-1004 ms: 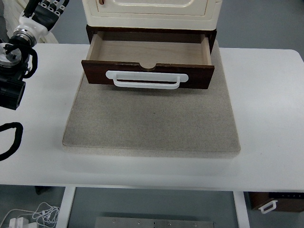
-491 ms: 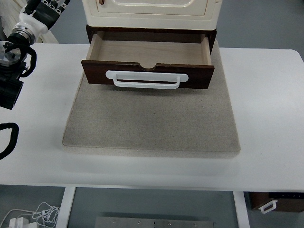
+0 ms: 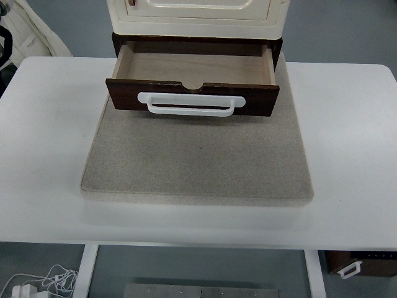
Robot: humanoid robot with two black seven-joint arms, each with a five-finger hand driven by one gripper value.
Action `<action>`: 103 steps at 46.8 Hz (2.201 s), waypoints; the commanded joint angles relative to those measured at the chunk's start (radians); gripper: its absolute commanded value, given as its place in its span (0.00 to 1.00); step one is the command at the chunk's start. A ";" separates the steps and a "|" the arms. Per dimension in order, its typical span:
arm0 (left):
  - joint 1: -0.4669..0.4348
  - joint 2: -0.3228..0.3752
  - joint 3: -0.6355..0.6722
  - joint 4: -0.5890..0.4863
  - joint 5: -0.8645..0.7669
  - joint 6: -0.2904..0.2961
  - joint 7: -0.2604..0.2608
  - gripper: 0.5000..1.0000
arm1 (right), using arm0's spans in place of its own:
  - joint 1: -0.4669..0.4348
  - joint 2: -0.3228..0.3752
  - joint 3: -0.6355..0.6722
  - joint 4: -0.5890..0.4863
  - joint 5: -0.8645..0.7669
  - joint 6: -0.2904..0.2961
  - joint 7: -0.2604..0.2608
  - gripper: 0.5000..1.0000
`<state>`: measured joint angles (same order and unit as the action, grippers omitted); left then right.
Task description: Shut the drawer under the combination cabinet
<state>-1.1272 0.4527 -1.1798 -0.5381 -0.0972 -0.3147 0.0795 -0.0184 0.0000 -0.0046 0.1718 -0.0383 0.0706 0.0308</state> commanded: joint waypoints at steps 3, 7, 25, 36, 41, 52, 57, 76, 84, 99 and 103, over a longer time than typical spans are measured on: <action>-0.026 0.063 0.002 -0.095 0.002 0.003 0.002 0.99 | 0.000 0.000 0.000 0.000 0.000 0.000 0.000 0.90; -0.037 0.113 0.005 -0.178 0.002 0.006 0.006 0.99 | 0.000 0.000 0.000 0.000 0.000 0.000 0.000 0.90; -0.115 0.233 0.092 -0.470 0.070 -0.003 0.003 1.00 | 0.000 0.000 0.000 0.000 0.000 0.000 0.000 0.90; -0.144 0.268 0.210 -0.678 0.155 -0.004 0.003 0.99 | 0.000 0.000 0.000 0.000 0.000 0.000 0.000 0.90; -0.151 0.287 0.252 -0.778 0.174 -0.004 0.003 0.99 | 0.000 0.000 0.000 0.000 0.000 0.000 0.000 0.90; -0.158 0.322 0.410 -0.950 0.327 -0.007 0.008 0.99 | 0.000 0.000 0.000 0.000 0.000 0.000 0.000 0.90; -0.160 0.327 0.482 -1.010 0.413 -0.017 0.017 0.99 | 0.000 0.000 0.000 0.000 0.000 0.000 0.000 0.90; -0.166 0.324 0.686 -1.119 0.577 -0.155 0.125 0.99 | 0.000 0.000 0.000 0.000 0.000 0.000 0.000 0.90; -0.168 0.319 0.726 -1.129 0.587 -0.245 0.201 0.99 | 0.000 0.000 0.000 0.000 0.000 0.002 0.000 0.90; -0.186 0.274 0.858 -1.155 0.663 -0.268 0.328 0.99 | 0.000 0.000 0.000 0.000 0.001 0.000 0.000 0.90; -0.186 0.258 0.884 -1.154 0.668 -0.268 0.368 0.99 | 0.000 0.000 0.000 0.000 0.000 0.000 0.000 0.90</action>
<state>-1.3136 0.7239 -0.3177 -1.6941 0.5672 -0.5831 0.4174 -0.0184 0.0000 -0.0046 0.1719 -0.0383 0.0710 0.0307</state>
